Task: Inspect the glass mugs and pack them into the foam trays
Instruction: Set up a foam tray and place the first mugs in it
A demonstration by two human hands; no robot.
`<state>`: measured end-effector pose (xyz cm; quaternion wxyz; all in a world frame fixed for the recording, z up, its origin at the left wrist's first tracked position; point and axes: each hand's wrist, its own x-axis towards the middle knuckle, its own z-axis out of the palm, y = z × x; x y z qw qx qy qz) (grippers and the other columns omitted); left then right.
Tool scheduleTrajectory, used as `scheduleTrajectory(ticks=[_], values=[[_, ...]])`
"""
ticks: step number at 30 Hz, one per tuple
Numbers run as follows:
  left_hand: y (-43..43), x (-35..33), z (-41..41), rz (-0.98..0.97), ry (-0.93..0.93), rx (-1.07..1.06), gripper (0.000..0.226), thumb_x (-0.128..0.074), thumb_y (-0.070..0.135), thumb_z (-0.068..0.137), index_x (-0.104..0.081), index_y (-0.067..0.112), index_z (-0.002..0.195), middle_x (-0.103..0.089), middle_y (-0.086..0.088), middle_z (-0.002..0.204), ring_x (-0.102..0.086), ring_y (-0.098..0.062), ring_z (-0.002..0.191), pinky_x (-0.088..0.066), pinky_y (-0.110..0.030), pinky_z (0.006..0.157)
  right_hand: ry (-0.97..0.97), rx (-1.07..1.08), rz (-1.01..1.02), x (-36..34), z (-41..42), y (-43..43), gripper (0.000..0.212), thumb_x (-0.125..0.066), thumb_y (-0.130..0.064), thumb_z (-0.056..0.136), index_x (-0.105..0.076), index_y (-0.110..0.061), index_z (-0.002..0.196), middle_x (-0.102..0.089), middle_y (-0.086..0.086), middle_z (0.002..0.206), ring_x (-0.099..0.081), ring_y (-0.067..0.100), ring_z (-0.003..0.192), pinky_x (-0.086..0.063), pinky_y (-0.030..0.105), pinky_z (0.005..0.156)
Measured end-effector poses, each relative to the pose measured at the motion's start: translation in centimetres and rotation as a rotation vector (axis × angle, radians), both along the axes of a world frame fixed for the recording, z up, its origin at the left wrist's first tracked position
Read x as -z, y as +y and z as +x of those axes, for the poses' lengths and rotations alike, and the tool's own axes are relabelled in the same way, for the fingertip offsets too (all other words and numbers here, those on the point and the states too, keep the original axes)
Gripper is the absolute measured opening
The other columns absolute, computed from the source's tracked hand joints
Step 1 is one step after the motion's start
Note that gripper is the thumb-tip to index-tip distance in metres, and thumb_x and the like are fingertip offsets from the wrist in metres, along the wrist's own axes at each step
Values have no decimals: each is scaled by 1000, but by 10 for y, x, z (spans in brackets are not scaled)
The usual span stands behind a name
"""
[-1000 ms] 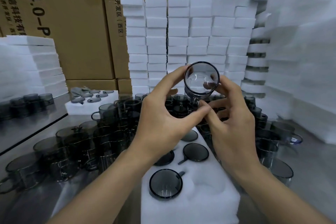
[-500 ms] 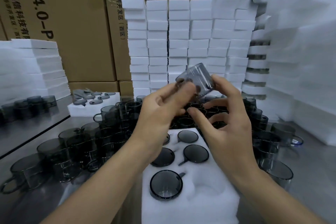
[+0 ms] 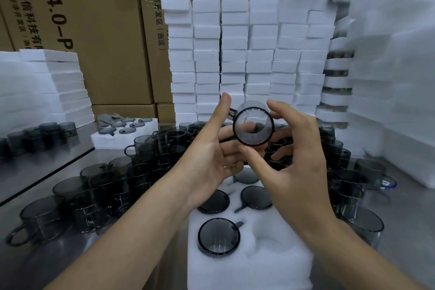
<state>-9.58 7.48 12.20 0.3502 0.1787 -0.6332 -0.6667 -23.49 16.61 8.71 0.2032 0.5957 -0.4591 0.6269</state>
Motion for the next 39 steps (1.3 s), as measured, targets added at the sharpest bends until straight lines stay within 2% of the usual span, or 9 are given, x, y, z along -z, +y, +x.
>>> scheduleTrajectory(ticks=[2,6,11,14,20,29,32,35,39], values=[[0,-1,0,-55,-17,-37,84,-64,95,70,-84,27,115,-81,-14,114,-76,-27,112,-46,-50,116,23,31,13,1,0,-1,74,-89,-21,84,-53,-38,146,-53,-15,132,-60,11,109,-50,16,82],[0,-2,-1,-68,51,-48,76,-55,87,82,-76,30,128,-79,-12,120,-70,-19,102,-42,-44,96,-159,-49,17,-2,2,0,65,-91,-28,81,-54,-43,133,-64,-19,126,-68,14,104,-52,21,80],[0,2,-4,-126,85,-39,61,-62,60,89,-75,20,133,-73,-9,128,-63,-21,115,-41,-56,107,-447,-394,108,-9,5,3,51,-82,-33,87,-55,-25,130,-77,0,120,-76,25,98,-60,42,78],[1,2,-4,-159,96,-39,63,-66,62,84,-76,21,130,-72,-7,138,-61,-17,117,-39,-45,97,-497,-495,159,-13,6,5,45,-74,-40,90,-60,-24,130,-80,-2,115,-77,18,97,-56,21,73],[-1,3,-3,-173,120,-116,57,-73,61,82,-77,25,126,-74,-5,134,-65,-13,119,-41,-39,95,-425,-342,273,-9,1,2,36,-63,-60,91,-70,-43,122,-72,-13,124,-68,10,113,-56,35,87],[2,10,-9,-272,76,-289,43,-93,23,80,-70,7,112,-81,5,97,-77,-4,84,-53,-11,63,-187,-92,275,-4,-8,-1,55,-83,-31,85,-58,-40,133,-61,-17,125,-65,11,110,-55,27,84],[3,9,-9,-371,40,-288,38,-89,30,82,-72,10,110,-81,1,103,-76,-10,93,-54,-14,72,-207,-63,293,-5,-10,0,50,-87,-28,84,-63,-36,128,-66,-14,121,-67,10,108,-57,30,87],[-2,3,-3,-417,10,-300,25,-82,37,92,-76,27,115,-77,10,111,-70,7,92,-49,-8,71,-364,-255,332,-14,-17,4,47,-87,-20,82,-65,-28,122,-73,-8,120,-71,10,111,-60,30,91],[-5,0,3,-374,-118,-196,53,-82,52,79,-72,40,130,-76,11,124,-72,1,110,-54,-23,83,-446,-481,470,-22,-24,8,51,-75,-5,85,-62,-21,131,-74,-3,127,-74,14,111,-58,23,89]])
